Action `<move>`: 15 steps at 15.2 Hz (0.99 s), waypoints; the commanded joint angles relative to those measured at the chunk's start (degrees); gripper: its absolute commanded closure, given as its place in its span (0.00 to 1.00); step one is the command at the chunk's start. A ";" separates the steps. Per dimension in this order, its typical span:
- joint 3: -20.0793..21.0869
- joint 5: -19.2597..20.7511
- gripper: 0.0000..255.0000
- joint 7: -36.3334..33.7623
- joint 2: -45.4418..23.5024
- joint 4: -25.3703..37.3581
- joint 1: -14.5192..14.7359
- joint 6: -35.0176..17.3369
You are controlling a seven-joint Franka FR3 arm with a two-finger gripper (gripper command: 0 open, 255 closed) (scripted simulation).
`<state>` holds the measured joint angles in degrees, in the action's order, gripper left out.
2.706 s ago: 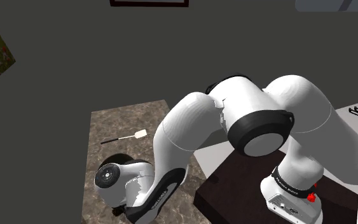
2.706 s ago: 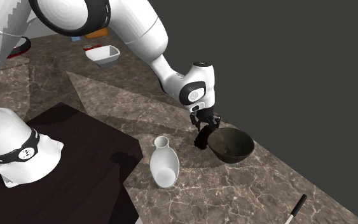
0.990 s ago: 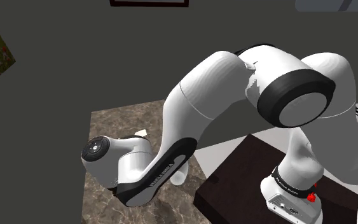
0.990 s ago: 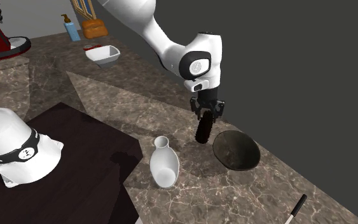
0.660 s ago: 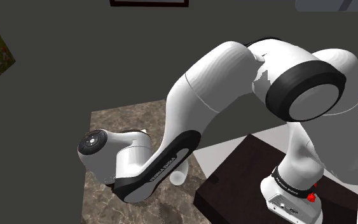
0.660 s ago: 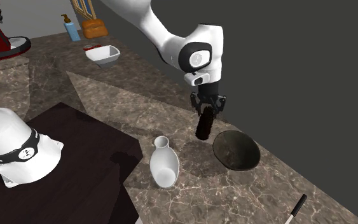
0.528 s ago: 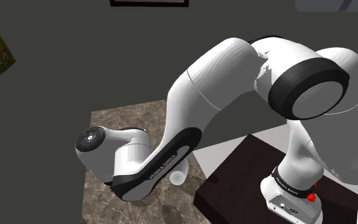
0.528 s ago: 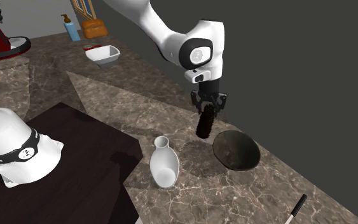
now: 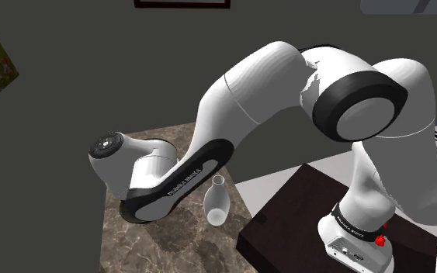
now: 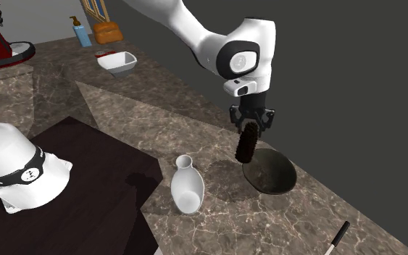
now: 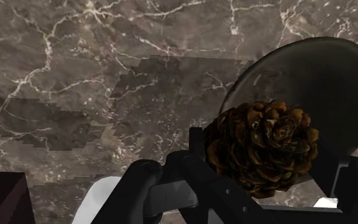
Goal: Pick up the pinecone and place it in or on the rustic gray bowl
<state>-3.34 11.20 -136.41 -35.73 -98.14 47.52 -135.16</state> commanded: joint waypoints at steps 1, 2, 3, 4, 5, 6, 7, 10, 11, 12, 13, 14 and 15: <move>-0.11 -0.53 1.00 2.38 -1.50 3.16 -1.74 1.27; -0.16 -0.81 1.00 3.59 -2.54 5.02 -2.65 1.91; -0.20 -1.09 1.00 4.77 -3.63 6.98 -3.56 2.60; -0.23 -1.36 1.00 5.94 -4.79 9.06 -4.47 3.35; -0.25 -1.64 1.00 7.10 -6.01 11.25 -5.37 4.16; -0.27 -1.87 1.00 8.06 -7.10 13.22 -6.12 4.90; -0.28 -1.84 1.00 7.97 -7.57 13.22 -6.13 4.42; -0.32 -1.76 1.00 7.72 -9.05 13.29 -6.13 3.03; -0.33 -1.74 1.00 7.63 -9.54 13.31 -6.14 2.57; -0.35 -1.71 1.00 7.55 -10.06 13.37 -6.14 2.12; -0.36 -1.69 1.00 7.47 -10.58 13.45 -6.14 1.68; -0.37 -1.67 1.00 7.38 -11.13 13.58 -6.14 1.27; -0.39 -1.65 1.00 7.30 -11.67 13.69 -6.14 0.84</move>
<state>-3.72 9.53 -128.99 -46.84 -84.59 41.35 -133.87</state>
